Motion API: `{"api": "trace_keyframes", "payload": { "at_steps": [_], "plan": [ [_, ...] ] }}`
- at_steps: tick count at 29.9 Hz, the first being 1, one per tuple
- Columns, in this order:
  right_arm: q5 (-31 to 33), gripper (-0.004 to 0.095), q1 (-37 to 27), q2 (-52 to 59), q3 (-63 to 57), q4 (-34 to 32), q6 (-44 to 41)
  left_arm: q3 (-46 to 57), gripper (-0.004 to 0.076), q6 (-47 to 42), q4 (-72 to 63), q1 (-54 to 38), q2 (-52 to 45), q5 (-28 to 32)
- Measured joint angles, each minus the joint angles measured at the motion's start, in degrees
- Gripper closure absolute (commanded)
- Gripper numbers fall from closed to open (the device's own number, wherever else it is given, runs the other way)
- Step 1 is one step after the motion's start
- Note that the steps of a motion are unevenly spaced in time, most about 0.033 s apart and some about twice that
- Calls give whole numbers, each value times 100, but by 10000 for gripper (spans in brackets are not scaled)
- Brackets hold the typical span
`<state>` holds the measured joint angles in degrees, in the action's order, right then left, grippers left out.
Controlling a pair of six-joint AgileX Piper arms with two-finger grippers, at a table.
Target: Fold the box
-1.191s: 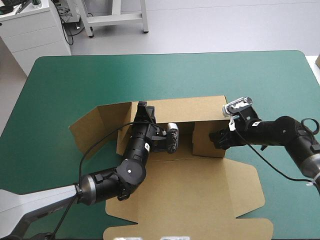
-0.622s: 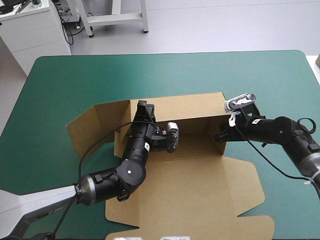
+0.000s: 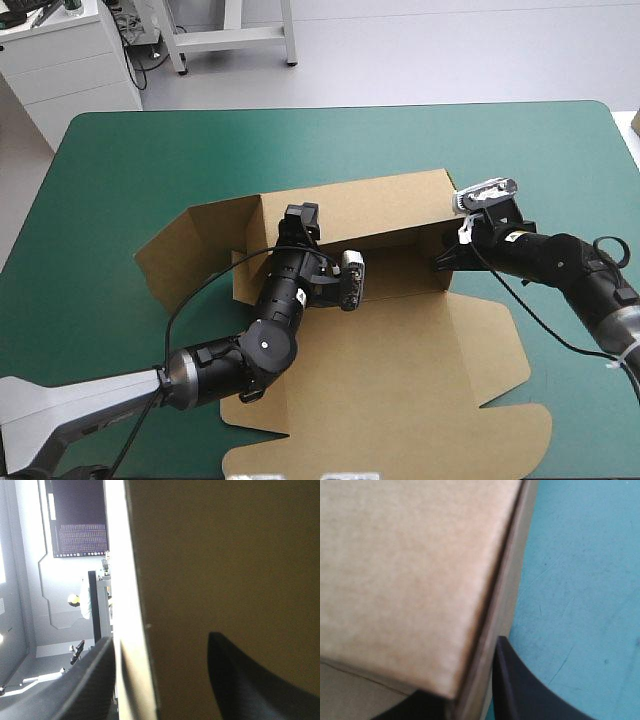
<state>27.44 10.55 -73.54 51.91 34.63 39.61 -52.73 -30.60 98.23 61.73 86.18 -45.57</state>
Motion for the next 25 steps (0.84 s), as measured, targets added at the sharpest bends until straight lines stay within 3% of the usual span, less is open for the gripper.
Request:
{"api": "trace_keyframes", "payload": {
  "at_steps": [7,20,21,23,25],
  "plan": [
    [-409,930,6,-55,0,22,-98,0,266,-43,8,359,0,-291],
    [-451,930,6,-781,477,129,-354,0,284,-65,-101,1354,16,-832],
    [-457,930,6,-790,496,134,-363,0,310,-65,-101,1379,16,-843],
    [-463,930,6,-801,519,140,-367,0,475,-5,-124,1431,23,-863],
    [-437,930,6,-801,536,131,-375,-23,714,268,-330,1450,23,-848]
  ]
}}
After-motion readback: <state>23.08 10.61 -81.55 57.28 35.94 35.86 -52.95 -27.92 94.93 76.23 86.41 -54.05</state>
